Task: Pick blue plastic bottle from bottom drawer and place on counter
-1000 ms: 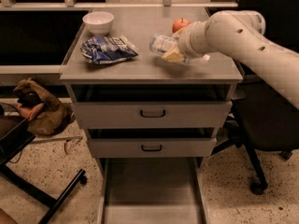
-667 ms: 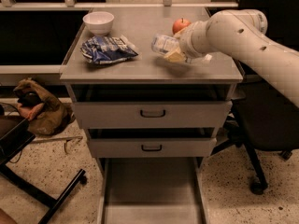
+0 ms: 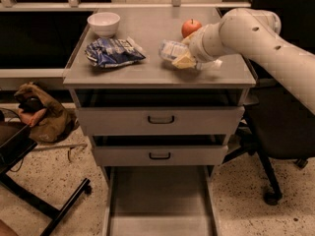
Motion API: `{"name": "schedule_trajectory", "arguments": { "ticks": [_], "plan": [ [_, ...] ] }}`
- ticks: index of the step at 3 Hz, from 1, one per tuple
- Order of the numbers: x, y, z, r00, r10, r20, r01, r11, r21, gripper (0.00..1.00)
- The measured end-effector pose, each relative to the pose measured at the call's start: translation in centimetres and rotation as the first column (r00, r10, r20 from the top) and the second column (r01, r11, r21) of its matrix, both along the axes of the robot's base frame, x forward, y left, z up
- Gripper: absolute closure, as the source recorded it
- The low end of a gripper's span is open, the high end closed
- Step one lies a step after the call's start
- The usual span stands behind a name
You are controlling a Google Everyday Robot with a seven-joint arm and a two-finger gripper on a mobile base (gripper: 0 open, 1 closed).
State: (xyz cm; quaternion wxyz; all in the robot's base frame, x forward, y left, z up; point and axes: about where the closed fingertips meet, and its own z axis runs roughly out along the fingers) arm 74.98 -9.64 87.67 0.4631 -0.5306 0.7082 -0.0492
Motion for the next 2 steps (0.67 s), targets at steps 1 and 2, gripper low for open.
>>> {"name": "schedule_trajectory", "arguments": {
  "ticks": [1, 2],
  "plan": [
    [-0.12, 0.23, -2.09, 0.9968, 0.033, -0.073, -0.03, 0.999, 0.044, 1.0],
    [-0.12, 0.23, -1.57, 0.9968, 0.033, -0.073, -0.03, 0.999, 0.044, 0.81]
  ]
}}
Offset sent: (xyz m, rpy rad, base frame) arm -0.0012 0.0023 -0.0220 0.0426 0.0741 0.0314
